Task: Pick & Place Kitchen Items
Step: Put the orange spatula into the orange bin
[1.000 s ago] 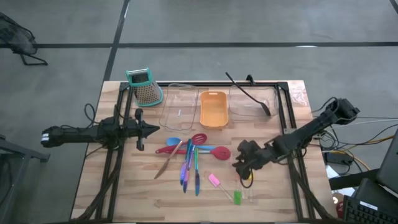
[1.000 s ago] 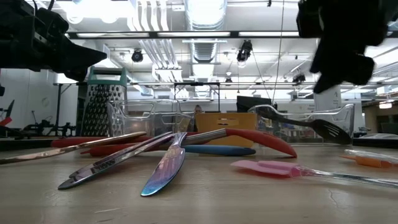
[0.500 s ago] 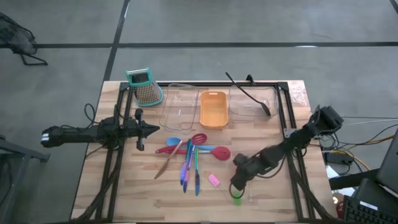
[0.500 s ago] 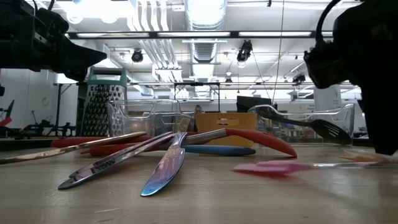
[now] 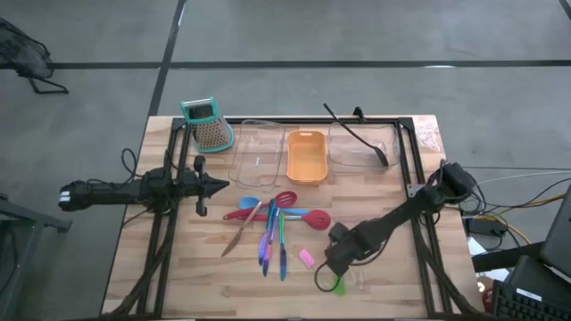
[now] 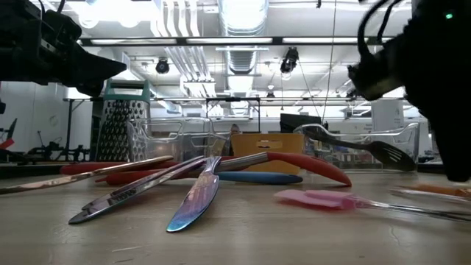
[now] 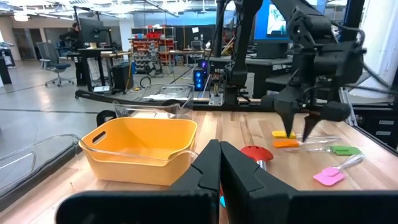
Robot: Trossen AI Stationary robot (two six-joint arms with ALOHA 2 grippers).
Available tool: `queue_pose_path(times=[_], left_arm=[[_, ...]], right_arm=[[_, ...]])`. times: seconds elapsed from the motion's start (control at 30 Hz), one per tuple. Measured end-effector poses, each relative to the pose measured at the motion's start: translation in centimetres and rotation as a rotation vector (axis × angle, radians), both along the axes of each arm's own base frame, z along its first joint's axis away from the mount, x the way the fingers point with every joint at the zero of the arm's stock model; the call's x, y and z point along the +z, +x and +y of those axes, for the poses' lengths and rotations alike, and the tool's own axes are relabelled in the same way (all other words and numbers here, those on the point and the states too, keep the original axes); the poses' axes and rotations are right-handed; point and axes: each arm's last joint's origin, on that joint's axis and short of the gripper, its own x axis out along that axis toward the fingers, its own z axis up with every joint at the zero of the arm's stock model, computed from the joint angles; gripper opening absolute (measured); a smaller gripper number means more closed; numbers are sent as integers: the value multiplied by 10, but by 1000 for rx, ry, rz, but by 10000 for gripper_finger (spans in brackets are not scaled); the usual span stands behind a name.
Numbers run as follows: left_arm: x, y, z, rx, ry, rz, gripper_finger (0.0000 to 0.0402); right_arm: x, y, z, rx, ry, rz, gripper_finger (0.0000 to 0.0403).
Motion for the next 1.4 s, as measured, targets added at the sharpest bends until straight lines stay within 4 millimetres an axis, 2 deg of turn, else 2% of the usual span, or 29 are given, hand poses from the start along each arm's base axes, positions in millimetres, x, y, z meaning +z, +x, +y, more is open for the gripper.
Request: queue_pose_path(times=[0.3,0.5,0.83,0.97,1.17,1.4], left_arm=[[-1,0,0,0,-1,10,5],[-2,0,0,0,-1,19,5],[-2,0,0,0,-1,20,5],[-2,0,0,0,-1,20,5],[-2,0,0,0,-1,20,5],[-2,0,0,0,-1,20,5]], right_arm=[[-7,18,10,85,-36,54,154],[-12,21,12,124,-64,62,142],[-9,19,9,114,-85,40,200],[-12,16,8,105,-91,49,206],[-14,14,7,105,-94,61,174],[-14,13,6,129,-98,79,99]])
